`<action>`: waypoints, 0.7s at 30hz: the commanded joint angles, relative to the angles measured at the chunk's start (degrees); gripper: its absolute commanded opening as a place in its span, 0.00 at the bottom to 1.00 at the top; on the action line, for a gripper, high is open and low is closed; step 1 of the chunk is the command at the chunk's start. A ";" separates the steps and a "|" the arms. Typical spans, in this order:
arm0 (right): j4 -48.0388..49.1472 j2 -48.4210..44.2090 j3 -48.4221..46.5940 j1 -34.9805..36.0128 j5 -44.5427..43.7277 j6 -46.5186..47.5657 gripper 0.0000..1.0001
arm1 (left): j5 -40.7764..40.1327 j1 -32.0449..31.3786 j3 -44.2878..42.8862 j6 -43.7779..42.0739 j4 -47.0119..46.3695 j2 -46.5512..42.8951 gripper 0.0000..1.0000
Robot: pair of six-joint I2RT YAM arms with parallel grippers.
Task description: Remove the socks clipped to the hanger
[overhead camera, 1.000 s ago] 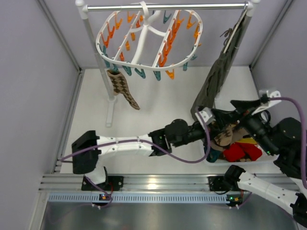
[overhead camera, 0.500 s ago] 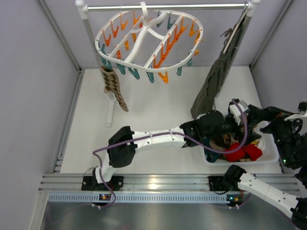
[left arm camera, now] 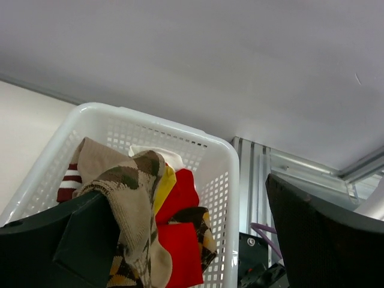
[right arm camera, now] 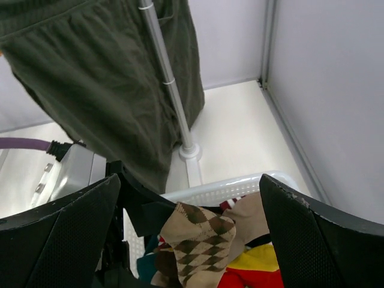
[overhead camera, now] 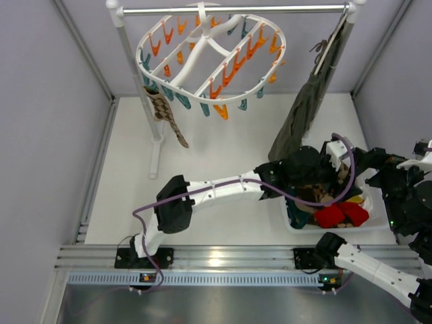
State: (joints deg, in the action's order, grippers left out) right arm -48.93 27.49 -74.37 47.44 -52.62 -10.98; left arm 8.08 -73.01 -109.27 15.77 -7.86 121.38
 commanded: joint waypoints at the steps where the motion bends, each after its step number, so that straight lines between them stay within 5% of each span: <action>1: 5.07 2.57 -1.21 0.81 11.23 -1.94 1.00 | 6.67 -0.64 -5.23 -0.30 18.83 7.45 0.98; 11: 4.01 3.28 -1.66 0.81 10.96 -2.29 0.99 | 4.23 -0.64 -18.69 -6.97 41.68 12.91 0.98; 21: 4.19 3.72 -1.75 0.81 11.40 -2.81 1.00 | -7.44 -0.64 -10.80 -4.88 43.01 4.15 0.98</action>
State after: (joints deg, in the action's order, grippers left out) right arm -51.16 29.61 -75.18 47.53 -45.95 -12.53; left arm 5.15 -72.23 -122.98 11.07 29.69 129.08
